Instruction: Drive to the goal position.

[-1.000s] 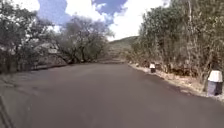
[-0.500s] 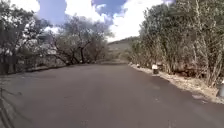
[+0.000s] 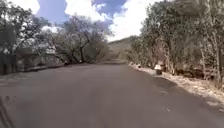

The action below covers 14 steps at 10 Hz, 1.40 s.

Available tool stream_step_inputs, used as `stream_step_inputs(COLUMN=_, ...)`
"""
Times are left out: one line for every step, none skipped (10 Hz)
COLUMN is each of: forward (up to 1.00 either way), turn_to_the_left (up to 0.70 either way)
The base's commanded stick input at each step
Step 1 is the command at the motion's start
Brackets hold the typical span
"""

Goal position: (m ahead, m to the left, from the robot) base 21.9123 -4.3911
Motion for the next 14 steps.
stream_step_inputs(forward=0.70, turn_to_the_left=0.00)
stream_step_inputs(forward=0.70, turn_to_the_left=0.00)
stream_step_inputs(forward=0.70, turn_to_the_left=0.00)
stream_step_inputs(forward=0.70, turn_to_the_left=0.00)
stream_step_inputs(forward=0.70, turn_to_the_left=0.00)
stream_step_inputs(forward=0.70, turn_to_the_left=0.00)
stream_step_inputs(forward=0.70, turn_to_the_left=0.00)
stream_step_inputs(forward=0.70, turn_to_the_left=0.00)
stream_step_inputs(forward=0.70, turn_to_the_left=0.00)
stream_step_inputs(forward=0.70, turn_to_the_left=0.00)
stream_step_inputs(forward=0.70, turn_to_the_left=0.00)
stream_step_inputs(forward=0.70, turn_to_the_left=0.00)
stream_step_inputs(forward=0.70, turn_to_the_left=0.00)
stream_step_inputs(forward=0.70, turn_to_the_left=0.00)
